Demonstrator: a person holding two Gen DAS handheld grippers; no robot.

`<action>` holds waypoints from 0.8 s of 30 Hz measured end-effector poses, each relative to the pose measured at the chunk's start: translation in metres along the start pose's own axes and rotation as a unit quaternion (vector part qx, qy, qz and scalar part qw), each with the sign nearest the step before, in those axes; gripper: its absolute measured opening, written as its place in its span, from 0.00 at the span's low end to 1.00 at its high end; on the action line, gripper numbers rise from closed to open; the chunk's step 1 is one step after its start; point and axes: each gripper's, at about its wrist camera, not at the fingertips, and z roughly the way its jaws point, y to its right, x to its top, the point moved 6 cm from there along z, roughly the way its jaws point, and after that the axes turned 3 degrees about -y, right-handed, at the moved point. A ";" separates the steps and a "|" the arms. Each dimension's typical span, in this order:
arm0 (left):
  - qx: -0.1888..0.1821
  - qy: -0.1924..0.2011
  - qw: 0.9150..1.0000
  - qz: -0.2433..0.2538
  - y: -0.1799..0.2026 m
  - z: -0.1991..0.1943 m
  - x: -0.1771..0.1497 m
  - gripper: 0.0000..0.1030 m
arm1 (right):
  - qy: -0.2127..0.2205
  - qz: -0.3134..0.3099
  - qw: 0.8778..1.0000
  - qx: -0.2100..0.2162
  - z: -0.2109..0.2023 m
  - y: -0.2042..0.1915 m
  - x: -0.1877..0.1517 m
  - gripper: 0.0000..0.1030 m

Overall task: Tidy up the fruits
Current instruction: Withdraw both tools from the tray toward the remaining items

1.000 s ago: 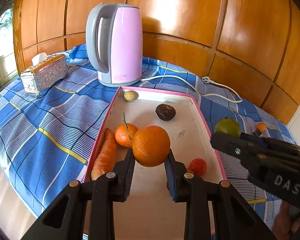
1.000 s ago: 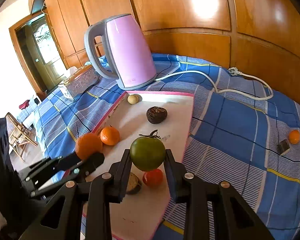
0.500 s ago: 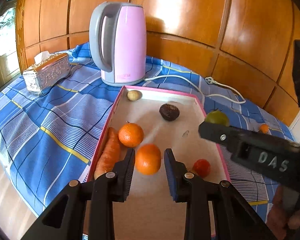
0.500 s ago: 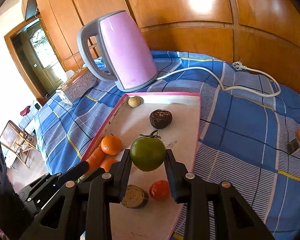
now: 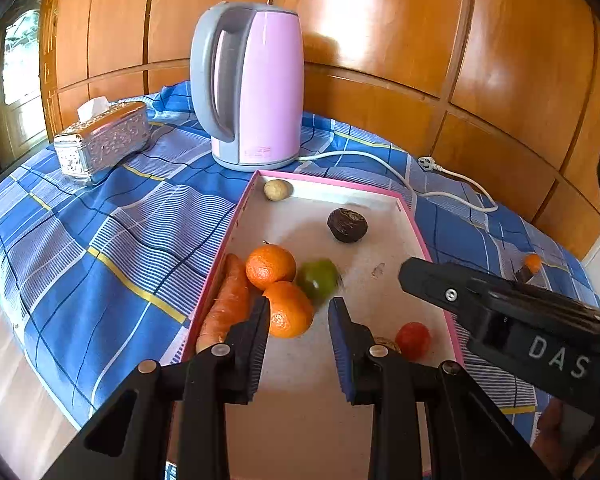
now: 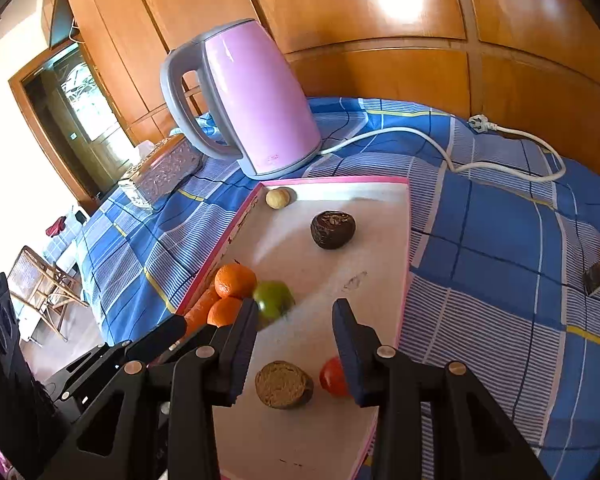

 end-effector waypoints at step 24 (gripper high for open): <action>-0.015 0.005 0.999 0.028 0.027 -0.015 -0.003 0.30 | 0.050 0.012 0.996 -0.071 -0.042 0.023 -0.021 0.38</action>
